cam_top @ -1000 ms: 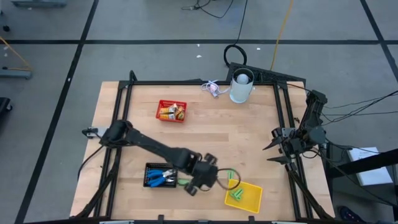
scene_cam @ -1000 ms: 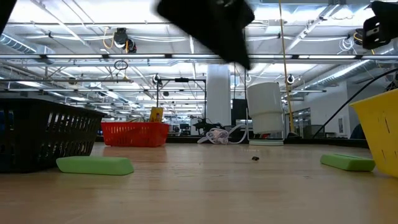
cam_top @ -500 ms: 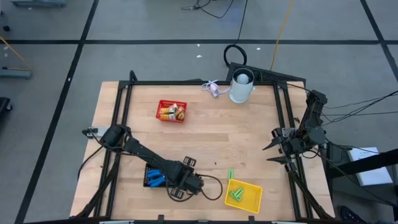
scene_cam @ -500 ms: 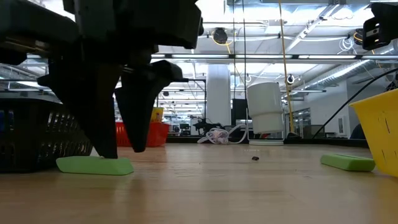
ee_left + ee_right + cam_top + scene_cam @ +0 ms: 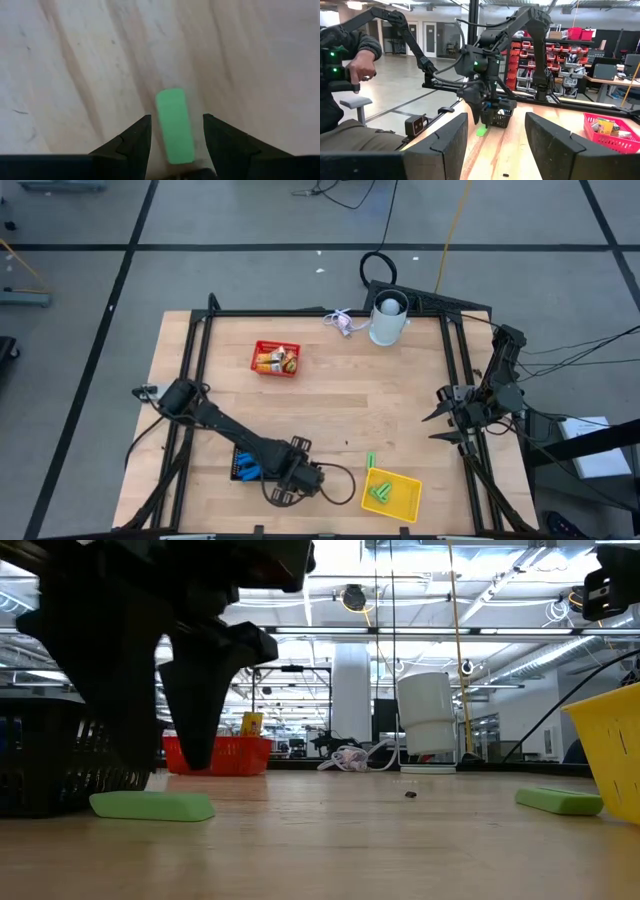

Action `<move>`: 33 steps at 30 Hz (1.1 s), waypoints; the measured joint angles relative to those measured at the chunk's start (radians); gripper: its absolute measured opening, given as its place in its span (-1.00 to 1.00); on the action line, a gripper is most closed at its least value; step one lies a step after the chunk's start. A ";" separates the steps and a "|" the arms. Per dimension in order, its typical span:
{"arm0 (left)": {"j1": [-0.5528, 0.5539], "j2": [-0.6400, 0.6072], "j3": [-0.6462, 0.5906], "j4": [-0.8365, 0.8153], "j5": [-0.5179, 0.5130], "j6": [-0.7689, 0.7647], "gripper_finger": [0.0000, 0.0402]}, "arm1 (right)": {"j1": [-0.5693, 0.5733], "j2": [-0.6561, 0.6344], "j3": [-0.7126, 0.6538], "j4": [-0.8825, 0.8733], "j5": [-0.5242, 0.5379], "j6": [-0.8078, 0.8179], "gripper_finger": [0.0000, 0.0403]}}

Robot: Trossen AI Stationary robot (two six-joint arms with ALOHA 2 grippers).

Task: Pick & Place School Supplies
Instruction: Put the green eraser into the yellow bin

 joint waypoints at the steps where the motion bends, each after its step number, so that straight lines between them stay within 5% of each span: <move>1: -0.002 0.000 0.000 0.001 0.002 -0.007 -0.08 | 0.000 0.000 0.000 -0.001 0.000 0.000 -0.07; 21: 0.004 0.002 -0.173 0.222 0.019 -0.100 -0.09 | 0.000 0.000 0.000 0.000 0.003 0.003 -0.07; 24: -0.007 0.003 -0.175 0.220 -0.011 -0.091 -0.24 | 0.000 0.000 0.000 0.000 0.003 0.002 -0.07; 29: -0.011 0.005 -0.177 0.226 -0.039 -0.040 -0.83 | 0.000 0.000 0.000 0.000 0.003 0.002 -0.07; 33: -0.021 0.006 -0.169 0.243 -0.089 0.032 -0.84 | 0.000 0.000 0.000 0.000 0.003 0.000 -0.07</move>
